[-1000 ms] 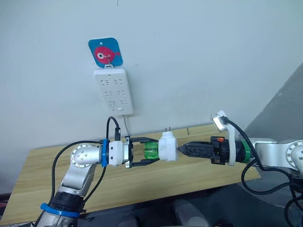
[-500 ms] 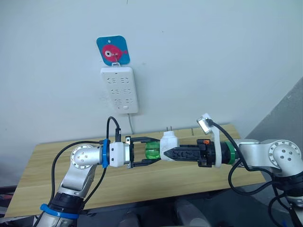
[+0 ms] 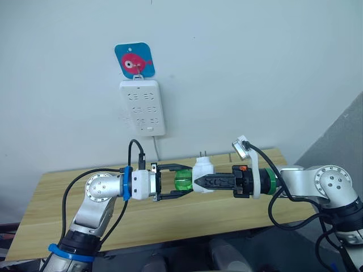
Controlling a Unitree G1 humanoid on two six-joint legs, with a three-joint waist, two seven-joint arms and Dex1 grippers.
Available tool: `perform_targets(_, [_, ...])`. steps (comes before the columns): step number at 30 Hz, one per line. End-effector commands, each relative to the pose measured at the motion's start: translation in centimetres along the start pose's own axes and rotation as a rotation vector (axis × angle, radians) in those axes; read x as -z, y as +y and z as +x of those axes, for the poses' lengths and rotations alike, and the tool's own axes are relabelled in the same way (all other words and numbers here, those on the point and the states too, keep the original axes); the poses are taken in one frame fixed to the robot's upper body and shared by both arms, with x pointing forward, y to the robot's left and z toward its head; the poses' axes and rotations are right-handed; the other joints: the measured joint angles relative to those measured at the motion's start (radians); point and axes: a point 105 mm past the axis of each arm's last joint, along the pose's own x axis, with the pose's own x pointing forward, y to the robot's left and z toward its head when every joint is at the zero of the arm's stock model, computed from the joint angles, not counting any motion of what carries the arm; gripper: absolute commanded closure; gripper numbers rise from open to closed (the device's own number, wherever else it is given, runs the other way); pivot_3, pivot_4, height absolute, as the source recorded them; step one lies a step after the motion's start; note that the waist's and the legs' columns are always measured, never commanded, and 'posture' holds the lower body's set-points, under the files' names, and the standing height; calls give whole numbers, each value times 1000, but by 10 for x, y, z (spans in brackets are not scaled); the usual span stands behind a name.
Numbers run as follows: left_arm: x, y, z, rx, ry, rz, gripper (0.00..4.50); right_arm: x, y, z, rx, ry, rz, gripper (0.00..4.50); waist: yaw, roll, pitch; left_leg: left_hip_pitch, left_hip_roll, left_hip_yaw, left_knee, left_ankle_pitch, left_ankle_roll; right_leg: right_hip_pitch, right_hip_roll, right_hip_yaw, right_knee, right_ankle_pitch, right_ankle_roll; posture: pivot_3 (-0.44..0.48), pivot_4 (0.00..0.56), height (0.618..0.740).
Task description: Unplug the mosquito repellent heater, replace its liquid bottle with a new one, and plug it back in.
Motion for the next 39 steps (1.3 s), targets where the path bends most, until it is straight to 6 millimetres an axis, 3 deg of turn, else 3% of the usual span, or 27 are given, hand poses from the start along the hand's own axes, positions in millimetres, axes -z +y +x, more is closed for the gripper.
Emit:
perform_targets(1, [-11,-3,-1,83,23,-202,2262,-3,19,1,-81,12,-61,1441,0,0,2,0,0,0,0,0,0,0,0,0,0,0,0,-165,98,740])
perform_targets(5, [-12,-1,-14,171,133,-595,2262,2,24,-4,-100,58,-140,1441,0,-2,11,0,0,-2,0,0,0,0,1,-1,0,0,0,-163,97,740])
perform_targets(8, [-14,6,-19,194,153,-706,2262,6,26,-6,-107,94,-206,1441,0,-3,13,0,0,-2,0,0,0,0,1,-2,0,0,0,-165,99,740])
perform_targets(12, [-19,17,-13,184,111,-673,2262,2,28,-6,-123,76,-223,1441,1,-3,14,-1,0,-2,-1,0,0,-1,1,-2,-1,0,0,-171,96,740])
perform_targets(15, [-21,20,-13,168,73,-616,2262,0,28,-6,-127,62,-222,1441,0,-3,14,-1,0,-2,-2,0,0,-1,1,-2,-1,0,0,-173,94,740])
perform_targets(22, [-16,17,-12,88,76,-253,132,-5,23,-10,-114,4,-155,1441,4,-3,14,-1,0,-2,-2,0,0,-2,1,-1,-1,0,-1,-166,91,740])
perform_targets(30, [-22,10,-12,-75,-26,159,98,-9,15,-15,-82,-46,-79,1441,10,-4,14,-1,0,0,-1,0,0,-1,0,0,-1,0,0,-158,90,740])
perform_targets(34, [-28,17,-5,-129,-67,252,98,-11,14,-14,-79,-54,-74,1441,11,-4,14,-1,0,0,1,0,0,0,0,0,-1,0,1,-157,87,740])
perform_targets(39, [-25,12,-1,-91,-68,253,98,-11,14,-13,-73,-55,-79,1441,9,-4,14,-1,0,0,1,0,0,0,0,0,-1,1,1,-157,87,740])
